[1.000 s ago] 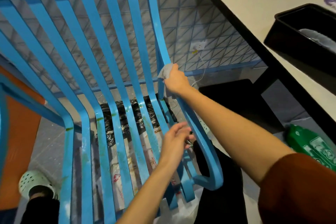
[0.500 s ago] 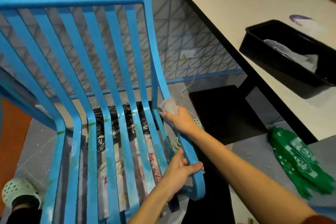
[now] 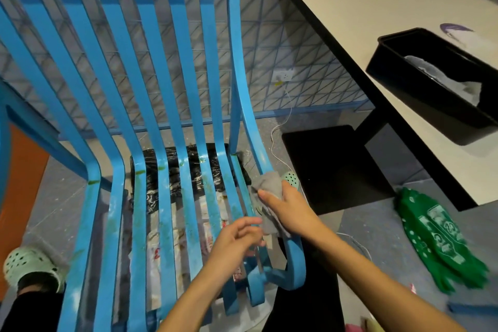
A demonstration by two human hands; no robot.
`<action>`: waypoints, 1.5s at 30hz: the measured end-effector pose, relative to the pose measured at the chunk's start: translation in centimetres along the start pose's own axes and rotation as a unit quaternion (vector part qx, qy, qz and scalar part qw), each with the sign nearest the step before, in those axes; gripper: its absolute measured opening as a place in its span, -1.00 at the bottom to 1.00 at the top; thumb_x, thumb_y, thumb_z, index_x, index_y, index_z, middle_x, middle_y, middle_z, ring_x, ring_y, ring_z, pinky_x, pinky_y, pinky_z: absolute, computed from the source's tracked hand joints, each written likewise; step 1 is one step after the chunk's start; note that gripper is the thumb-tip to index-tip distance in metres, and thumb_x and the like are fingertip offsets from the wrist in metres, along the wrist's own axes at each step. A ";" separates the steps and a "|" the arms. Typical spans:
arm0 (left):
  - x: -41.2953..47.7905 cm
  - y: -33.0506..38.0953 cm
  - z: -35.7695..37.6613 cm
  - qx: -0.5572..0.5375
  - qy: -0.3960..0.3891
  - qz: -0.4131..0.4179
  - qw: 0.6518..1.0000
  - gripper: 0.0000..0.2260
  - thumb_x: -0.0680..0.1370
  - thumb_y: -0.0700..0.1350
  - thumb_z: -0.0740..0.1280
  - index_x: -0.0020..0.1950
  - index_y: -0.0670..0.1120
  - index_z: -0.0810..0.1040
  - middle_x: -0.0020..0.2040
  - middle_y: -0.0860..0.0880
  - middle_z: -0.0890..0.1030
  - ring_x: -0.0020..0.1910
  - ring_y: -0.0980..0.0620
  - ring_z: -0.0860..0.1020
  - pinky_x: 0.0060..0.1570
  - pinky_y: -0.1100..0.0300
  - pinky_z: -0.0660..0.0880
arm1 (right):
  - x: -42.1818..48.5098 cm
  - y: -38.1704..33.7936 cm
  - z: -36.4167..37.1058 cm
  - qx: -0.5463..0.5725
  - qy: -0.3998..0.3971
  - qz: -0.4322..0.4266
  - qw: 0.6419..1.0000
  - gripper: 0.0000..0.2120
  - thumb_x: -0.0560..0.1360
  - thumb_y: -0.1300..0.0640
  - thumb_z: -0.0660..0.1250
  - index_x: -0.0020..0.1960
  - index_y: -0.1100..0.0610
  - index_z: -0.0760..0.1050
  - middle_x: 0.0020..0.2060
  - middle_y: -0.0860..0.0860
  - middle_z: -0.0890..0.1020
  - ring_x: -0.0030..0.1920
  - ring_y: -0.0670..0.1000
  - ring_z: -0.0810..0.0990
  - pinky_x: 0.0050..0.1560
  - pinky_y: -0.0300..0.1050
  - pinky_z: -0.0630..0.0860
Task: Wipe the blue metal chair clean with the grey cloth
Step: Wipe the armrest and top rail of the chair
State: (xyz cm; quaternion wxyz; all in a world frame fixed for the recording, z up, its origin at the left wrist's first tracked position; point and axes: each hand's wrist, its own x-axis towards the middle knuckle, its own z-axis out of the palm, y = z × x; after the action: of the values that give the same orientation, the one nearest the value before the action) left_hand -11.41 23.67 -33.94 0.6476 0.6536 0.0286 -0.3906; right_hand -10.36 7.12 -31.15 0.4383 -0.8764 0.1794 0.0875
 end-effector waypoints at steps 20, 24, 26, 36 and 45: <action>0.5 0.9 3.7 -0.010 -0.029 -0.039 0.999 -0.83 0.64 -0.17 0.27 0.13 0.02 0.61 -0.09 0.09 0.71 -0.09 0.11 0.63 -0.15 0.32 0.45 | 18.4 -8.2 -0.9 0.102 0.032 0.034 0.994 -0.77 0.32 0.30 0.44 -0.04 0.31 0.56 -0.21 0.14 0.57 -0.27 0.08 0.54 -0.34 -0.12 0.44; -0.1 0.7 3.6 0.004 -0.029 -0.057 0.998 -0.85 0.62 -0.18 0.29 0.08 0.03 0.60 -0.15 0.12 0.71 -0.13 0.09 0.63 -0.21 0.33 0.46 | 14.1 -5.2 -0.1 0.126 0.009 0.052 0.991 -0.76 0.33 0.31 0.42 -0.01 0.33 0.56 -0.16 0.24 0.66 -0.30 0.12 0.61 -0.33 -0.05 0.56; -0.6 0.5 3.5 0.015 -0.038 -0.066 0.997 -0.85 0.62 -0.18 0.28 0.11 0.00 0.61 -0.08 0.07 0.72 -0.11 0.07 0.62 -0.16 0.28 0.46 | 11.1 -3.7 0.0 0.087 0.003 0.037 0.996 -0.85 0.38 0.26 0.40 -0.06 0.24 0.56 -0.21 0.17 0.65 -0.31 0.06 0.60 -0.31 -0.06 0.55; -1.6 -0.2 3.5 0.018 -0.029 -0.067 0.997 -0.86 0.61 -0.25 0.27 0.05 -0.09 0.61 -0.23 0.09 0.70 -0.20 0.08 0.63 -0.25 0.25 0.43 | -4.4 2.3 1.3 -0.077 0.063 -0.029 0.995 -0.71 0.61 -0.12 0.16 0.23 0.00 0.25 -0.20 -0.09 0.54 -0.30 -0.16 0.58 -0.40 -0.29 0.49; 1.0 2.5 2.4 -0.021 0.029 -0.018 0.999 -0.80 0.64 -0.22 0.25 0.19 0.02 0.53 -0.08 0.08 0.73 -0.14 0.08 0.67 -0.25 0.27 0.44 | 4.6 -0.5 0.3 -0.059 0.029 -0.035 0.997 -0.70 0.61 -0.12 0.17 0.17 0.10 0.38 -0.02 0.08 0.61 -0.07 0.08 0.61 -0.16 -0.06 0.47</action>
State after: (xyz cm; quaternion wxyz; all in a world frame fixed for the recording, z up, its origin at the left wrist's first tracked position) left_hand -10.49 20.72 -32.10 0.6530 0.6503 0.0670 -0.3824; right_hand -5.96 6.55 -32.33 0.3836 -0.9085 0.1557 0.0567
